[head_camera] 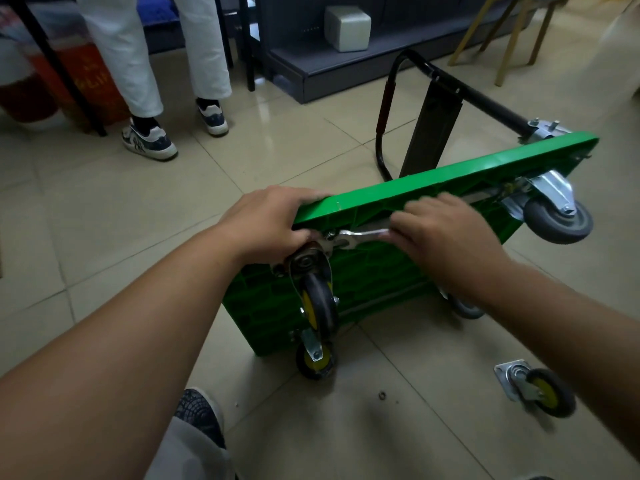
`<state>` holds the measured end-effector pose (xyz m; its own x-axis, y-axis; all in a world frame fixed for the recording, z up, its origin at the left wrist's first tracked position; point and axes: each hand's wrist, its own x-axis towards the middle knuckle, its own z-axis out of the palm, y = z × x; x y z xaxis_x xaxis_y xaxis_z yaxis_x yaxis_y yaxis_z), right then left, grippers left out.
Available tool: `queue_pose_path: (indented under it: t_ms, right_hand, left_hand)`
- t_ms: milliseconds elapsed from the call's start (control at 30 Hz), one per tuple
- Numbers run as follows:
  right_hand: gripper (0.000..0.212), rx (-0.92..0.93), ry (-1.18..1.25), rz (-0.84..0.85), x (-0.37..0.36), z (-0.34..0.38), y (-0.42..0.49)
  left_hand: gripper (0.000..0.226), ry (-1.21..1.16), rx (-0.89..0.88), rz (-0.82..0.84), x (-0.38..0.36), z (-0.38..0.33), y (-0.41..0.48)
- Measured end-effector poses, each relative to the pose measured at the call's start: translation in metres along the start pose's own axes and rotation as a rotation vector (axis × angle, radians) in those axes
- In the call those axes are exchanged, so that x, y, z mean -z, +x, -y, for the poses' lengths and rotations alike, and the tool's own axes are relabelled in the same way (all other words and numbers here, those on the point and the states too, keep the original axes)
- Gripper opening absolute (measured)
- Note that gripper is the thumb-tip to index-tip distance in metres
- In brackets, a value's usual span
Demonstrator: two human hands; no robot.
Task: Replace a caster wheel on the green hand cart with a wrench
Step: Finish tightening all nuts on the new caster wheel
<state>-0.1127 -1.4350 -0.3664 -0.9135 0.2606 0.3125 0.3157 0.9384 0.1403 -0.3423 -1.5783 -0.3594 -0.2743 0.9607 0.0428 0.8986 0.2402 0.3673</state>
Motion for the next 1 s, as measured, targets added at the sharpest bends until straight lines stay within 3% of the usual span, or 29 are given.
queue_pose_path:
  t_ms: [233, 567, 800, 1000]
  right_hand:
    - [0.037, 0.225, -0.369, 0.046, 0.040, 0.009, 0.050]
    - [0.030, 0.312, -0.528, 0.001, 0.038, 0.018, 0.065]
    - [0.037, 0.092, -0.305, 0.016, 0.009, 0.003, 0.034]
    - [0.042, -0.267, 0.148, -0.018, -0.048, 0.016, -0.002]
  left_hand:
    - [0.065, -0.009, 0.000, 0.006, 0.002, -0.002, 0.000]
    - [0.065, -0.004, 0.001, 0.006, 0.003, -0.004, -0.001]
    - [0.065, -0.006, 0.008, 0.010, 0.002, -0.002, 0.000]
    - [0.063, -0.008, -0.008, 0.003, 0.001, -0.003, 0.000]
